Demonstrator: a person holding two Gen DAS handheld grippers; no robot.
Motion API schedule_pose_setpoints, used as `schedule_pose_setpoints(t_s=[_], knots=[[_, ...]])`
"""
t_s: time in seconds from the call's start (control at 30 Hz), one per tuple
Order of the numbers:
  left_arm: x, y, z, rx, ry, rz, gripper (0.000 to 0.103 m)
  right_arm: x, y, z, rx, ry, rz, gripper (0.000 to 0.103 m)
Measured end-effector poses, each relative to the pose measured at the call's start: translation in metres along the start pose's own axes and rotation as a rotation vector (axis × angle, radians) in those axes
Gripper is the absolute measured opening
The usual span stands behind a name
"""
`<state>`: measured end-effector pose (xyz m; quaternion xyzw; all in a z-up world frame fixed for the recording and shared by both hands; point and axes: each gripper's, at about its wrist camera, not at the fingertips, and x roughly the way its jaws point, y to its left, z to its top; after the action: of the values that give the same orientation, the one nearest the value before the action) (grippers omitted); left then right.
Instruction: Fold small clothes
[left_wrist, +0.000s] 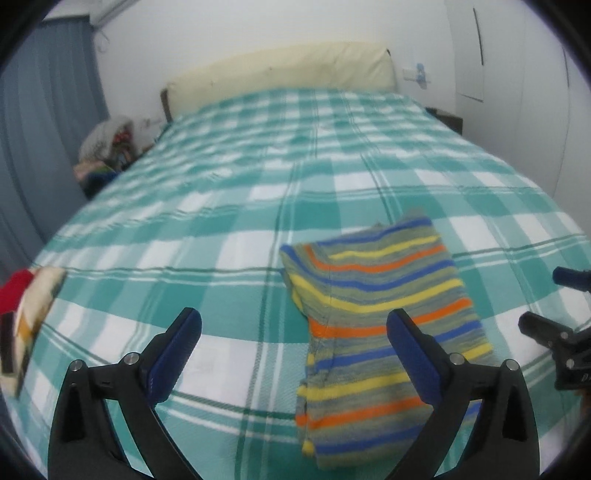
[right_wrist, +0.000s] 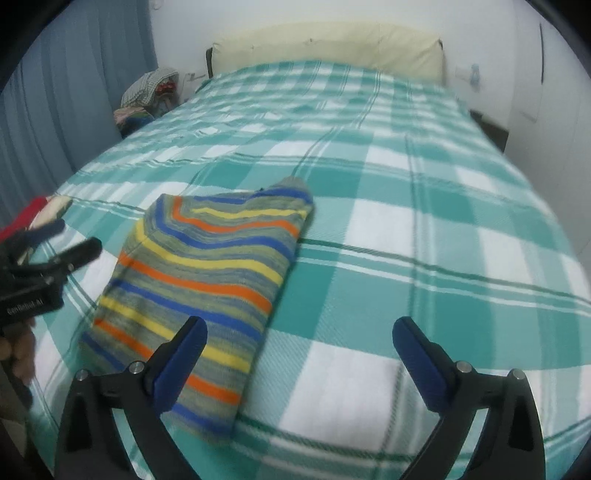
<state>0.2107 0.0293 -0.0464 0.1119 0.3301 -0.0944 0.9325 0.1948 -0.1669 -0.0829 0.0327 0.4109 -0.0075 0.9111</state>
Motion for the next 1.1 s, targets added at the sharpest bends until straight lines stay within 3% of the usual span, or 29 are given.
schedule_pose_setpoints(t_s=[0.3, 0.4, 0.53, 0.67, 0.7, 0.87, 1.1], knots=[[-0.060, -0.013, -0.010, 0.003, -0.065, 0.049, 0.102, -0.064, 0.014, -0.011, -0.054, -0.150, -0.021, 0.100], [-0.080, -0.016, -0.016, -0.011, -0.065, 0.103, 0.102, -0.089, 0.021, -0.015, -0.066, -0.207, -0.020, 0.103], [-0.106, -0.018, -0.031, -0.019, -0.044, 0.125, 0.102, -0.112, 0.036, -0.027, -0.118, -0.196, -0.035, 0.103], [-0.131, -0.005, -0.051, -0.104, 0.068, -0.001, 0.102, -0.134, 0.044, -0.042, -0.059, -0.125, -0.050, 0.103], [-0.136, -0.002, -0.054, -0.119, 0.079, -0.002, 0.102, -0.139, 0.048, -0.047, -0.054, -0.105, -0.043, 0.103], [-0.169, 0.003, -0.067, -0.140, 0.069, 0.054, 0.103, -0.170, 0.079, -0.067, -0.088, -0.080, -0.063, 0.103], [-0.197, 0.006, -0.074, -0.155, 0.058, 0.047, 0.103, -0.204, 0.092, -0.072, -0.064, -0.094, -0.061, 0.103]])
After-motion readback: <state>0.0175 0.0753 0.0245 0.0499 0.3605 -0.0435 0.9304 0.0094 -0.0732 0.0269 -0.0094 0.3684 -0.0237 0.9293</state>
